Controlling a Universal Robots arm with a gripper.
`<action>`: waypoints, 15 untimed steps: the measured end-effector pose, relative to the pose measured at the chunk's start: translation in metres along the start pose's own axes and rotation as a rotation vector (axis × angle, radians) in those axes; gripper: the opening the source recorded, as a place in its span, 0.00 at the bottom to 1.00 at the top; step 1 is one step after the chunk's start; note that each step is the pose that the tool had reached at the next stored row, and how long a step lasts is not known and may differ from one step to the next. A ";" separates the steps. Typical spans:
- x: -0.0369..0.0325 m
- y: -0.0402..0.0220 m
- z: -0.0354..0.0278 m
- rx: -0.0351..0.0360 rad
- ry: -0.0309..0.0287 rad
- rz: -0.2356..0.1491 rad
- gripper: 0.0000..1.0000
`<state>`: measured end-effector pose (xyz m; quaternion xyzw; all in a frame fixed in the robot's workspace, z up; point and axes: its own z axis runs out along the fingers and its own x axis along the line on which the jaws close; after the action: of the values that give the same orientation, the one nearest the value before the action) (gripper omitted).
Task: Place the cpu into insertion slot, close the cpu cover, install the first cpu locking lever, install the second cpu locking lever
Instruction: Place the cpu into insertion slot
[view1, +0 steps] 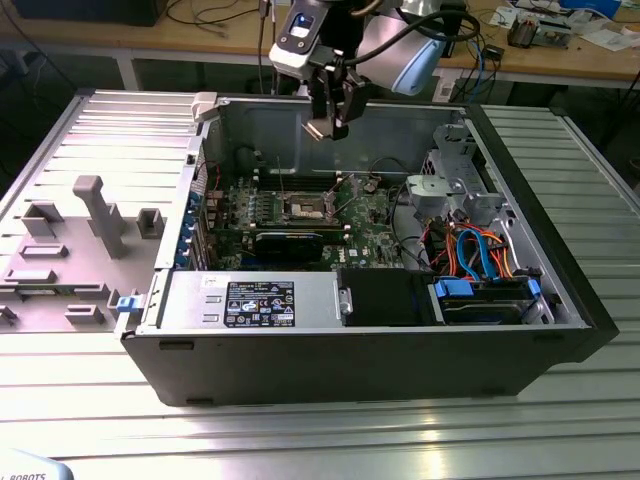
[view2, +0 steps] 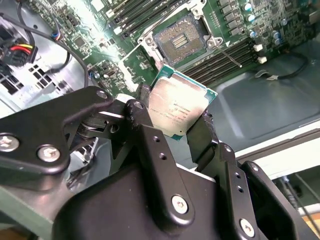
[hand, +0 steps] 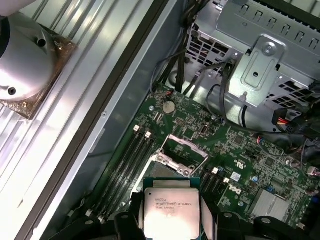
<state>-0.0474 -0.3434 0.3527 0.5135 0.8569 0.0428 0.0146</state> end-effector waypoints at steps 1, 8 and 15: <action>0.0000 0.0000 0.0002 -0.0002 -0.0011 0.012 0.54; 0.0000 -0.0001 0.0013 -0.0011 -0.0059 0.066 0.54; 0.0004 -0.0010 0.0022 -0.0017 -0.0087 0.097 0.54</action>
<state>-0.0483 -0.3434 0.3504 0.5546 0.8309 0.0420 0.0167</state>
